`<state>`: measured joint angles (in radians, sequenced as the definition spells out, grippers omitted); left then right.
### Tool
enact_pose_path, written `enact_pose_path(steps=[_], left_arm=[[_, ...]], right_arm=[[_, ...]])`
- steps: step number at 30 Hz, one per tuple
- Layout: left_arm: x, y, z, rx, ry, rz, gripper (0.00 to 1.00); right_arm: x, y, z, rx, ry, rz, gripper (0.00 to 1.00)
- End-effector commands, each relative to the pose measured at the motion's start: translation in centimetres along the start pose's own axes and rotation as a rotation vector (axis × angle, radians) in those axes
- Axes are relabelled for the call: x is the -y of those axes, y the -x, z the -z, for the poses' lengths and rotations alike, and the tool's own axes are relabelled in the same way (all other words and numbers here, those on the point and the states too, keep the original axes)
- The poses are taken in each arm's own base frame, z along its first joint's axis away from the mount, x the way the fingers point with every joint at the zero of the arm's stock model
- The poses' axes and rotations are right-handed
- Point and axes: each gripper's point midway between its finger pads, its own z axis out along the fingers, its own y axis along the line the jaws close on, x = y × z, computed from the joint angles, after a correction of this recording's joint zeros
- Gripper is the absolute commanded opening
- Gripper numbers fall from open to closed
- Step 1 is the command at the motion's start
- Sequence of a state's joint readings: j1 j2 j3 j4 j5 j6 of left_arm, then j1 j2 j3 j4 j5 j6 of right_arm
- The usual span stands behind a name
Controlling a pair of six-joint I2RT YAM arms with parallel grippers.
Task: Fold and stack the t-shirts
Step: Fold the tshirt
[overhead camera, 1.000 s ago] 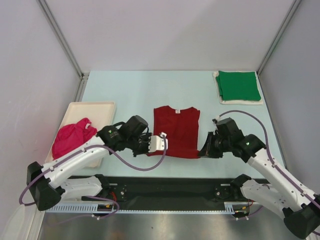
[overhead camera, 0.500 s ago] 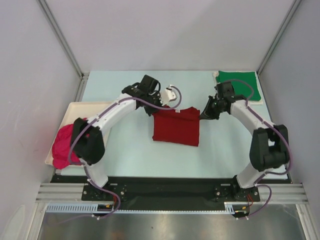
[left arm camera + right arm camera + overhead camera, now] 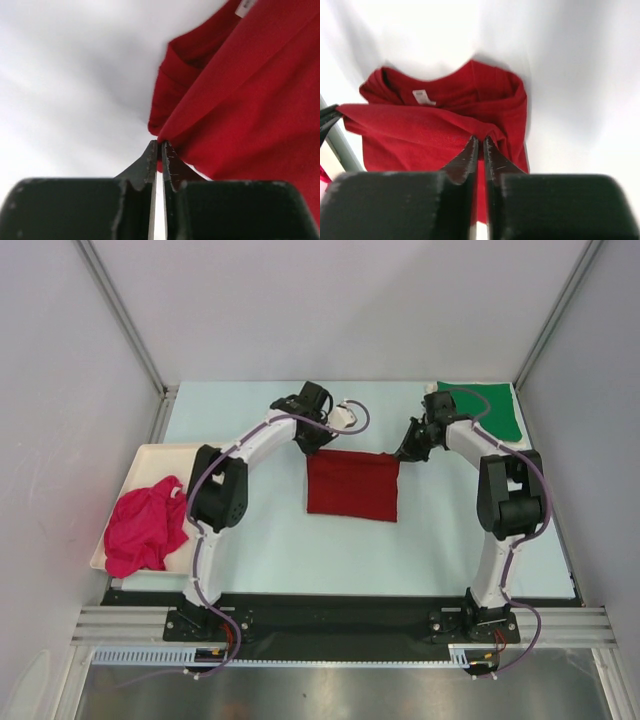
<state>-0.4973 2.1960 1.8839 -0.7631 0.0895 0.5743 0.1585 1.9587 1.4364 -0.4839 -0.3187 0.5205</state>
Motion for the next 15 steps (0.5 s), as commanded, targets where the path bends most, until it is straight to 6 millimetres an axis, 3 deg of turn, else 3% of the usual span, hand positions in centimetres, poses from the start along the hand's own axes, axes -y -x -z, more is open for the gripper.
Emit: enact_pose_path(steps=[1, 2, 3, 4, 6, 8, 9, 12, 13, 14, 15], left_arm=[[-4.3, 0.0, 1.2, -0.014, 0.149, 0.045, 0.11], [-5.1, 0.0, 1.0, -0.018, 0.19, 0.046, 0.28], [-5.7, 0.1, 1.0, -0.02, 0.222, 0.052, 0.35], [-6.4, 0.2, 1.3, -0.019, 0.26, 0.058, 0.41], [-8.5, 0.9, 3.0, 0.006, 0.36, 0.092, 0.51], [-9.4, 1.2, 4.6, 0.041, 0.384, 0.145, 0.54], [-8.6, 1.5, 6.3, 0.083, 0.349, 0.193, 0.55], [-5.2, 1.8, 8.3, 0.16, 0.232, 0.228, 0.54], [-1.2, 1.8, 8.9, 0.214, 0.1, 0.203, 0.54], [0.5, 1.8, 9.1, 0.232, 0.062, 0.184, 0.53], [2.9, 0.4, 8.1, 0.215, 0.015, 0.169, 0.51]], right_arm=[[1.1, 3.5, -0.2, 0.093, -0.046, -0.003, 0.21], [1.3, 3.7, -0.5, 0.094, -0.049, -0.005, 0.33], [1.5, 4.0, -0.5, 0.104, -0.064, -0.008, 0.46], [1.4, 4.3, -0.1, 0.113, -0.071, -0.009, 0.52], [0.5, 5.1, 1.7, 0.168, -0.064, 0.017, 0.64], [0.5, 4.0, 2.1, 0.179, -0.055, 0.038, 0.71], [0.2, 3.0, 2.5, 0.169, -0.028, 0.057, 0.76], [0.3, -0.7, 2.4, 0.103, 0.027, 0.081, 0.78], [0.4, -1.8, 2.2, 0.08, 0.029, 0.085, 0.78], [1.3, -3.2, 1.7, 0.05, 0.009, 0.082, 0.79], [1.1, -3.9, 1.4, 0.035, 0.008, 0.09, 0.79]])
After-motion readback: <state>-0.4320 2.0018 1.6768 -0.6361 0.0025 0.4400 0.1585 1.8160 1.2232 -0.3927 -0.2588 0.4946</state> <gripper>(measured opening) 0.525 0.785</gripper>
